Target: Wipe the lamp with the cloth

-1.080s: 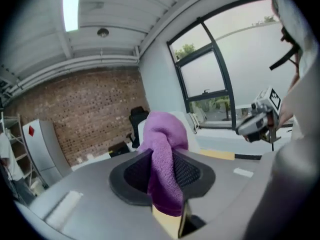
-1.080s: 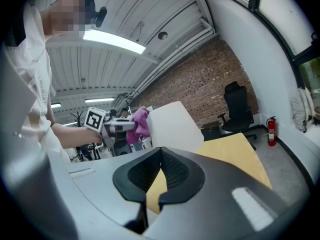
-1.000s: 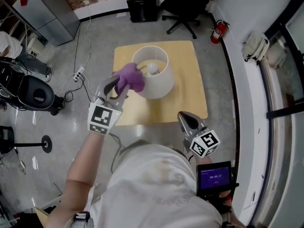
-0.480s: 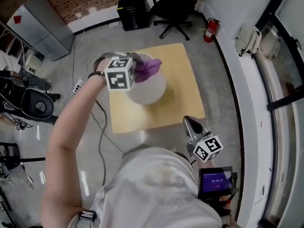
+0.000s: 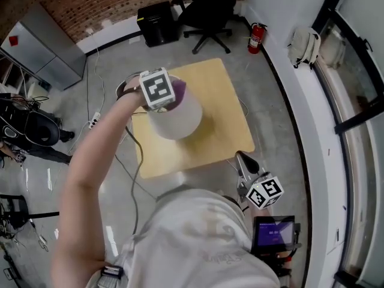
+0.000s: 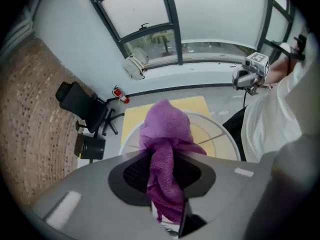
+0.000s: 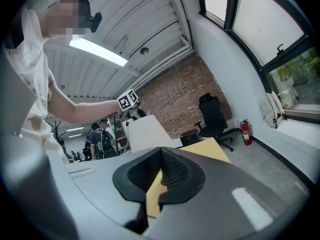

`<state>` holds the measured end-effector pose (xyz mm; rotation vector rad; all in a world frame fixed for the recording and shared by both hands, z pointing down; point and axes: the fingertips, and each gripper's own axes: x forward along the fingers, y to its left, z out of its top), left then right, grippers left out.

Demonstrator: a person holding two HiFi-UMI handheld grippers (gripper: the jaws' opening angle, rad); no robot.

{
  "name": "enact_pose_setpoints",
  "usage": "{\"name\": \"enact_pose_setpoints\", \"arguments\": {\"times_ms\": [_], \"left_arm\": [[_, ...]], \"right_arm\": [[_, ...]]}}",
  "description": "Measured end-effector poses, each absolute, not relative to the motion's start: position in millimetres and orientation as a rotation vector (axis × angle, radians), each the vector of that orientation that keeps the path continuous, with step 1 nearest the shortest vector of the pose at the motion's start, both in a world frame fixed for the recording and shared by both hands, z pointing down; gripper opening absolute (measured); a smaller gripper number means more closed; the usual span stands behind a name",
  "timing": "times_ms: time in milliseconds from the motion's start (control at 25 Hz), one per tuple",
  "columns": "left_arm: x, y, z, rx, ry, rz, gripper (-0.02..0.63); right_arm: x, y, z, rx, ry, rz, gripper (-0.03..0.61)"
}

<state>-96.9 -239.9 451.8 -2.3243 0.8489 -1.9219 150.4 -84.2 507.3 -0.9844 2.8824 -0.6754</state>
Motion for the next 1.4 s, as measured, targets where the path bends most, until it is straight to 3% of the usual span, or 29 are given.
{"name": "enact_pose_setpoints", "arguments": {"times_ms": [80,240,440,560,880,1120,1400], "left_arm": [[-69.9,-243.7,464.3,-2.425,0.857,-1.913,0.109],[-34.6,-206.5,516.5,-2.589,0.633,-2.238,0.098],[-91.0,-236.9,438.6,-2.440,0.918,-1.928,0.100],[-98.9,-224.0,394.3,-2.513,1.113,-1.724,0.100],[-118.7,-173.4,293.7,-2.551,1.699,-0.758,0.098],[-116.7,-89.8,292.9,-2.497,1.880,-0.397,0.100],[-78.7,-8.1,349.7,-2.549,1.928,-0.329,0.100]], "right_arm": [[175.5,-91.1,519.2,-0.986,2.896,-0.693,0.014],[221.8,-96.2,541.2,-1.048,2.894,-0.778,0.014],[147.0,-110.8,492.2,-0.883,2.915,-0.727,0.014],[138.7,-102.2,477.2,-0.835,2.941,-0.726,0.014],[130.7,-83.9,477.1,-0.656,3.021,-0.754,0.014],[121.6,-70.5,478.7,-0.498,3.077,-0.781,0.014],[121.0,-46.2,485.3,-0.463,3.101,-0.752,0.014]]}}
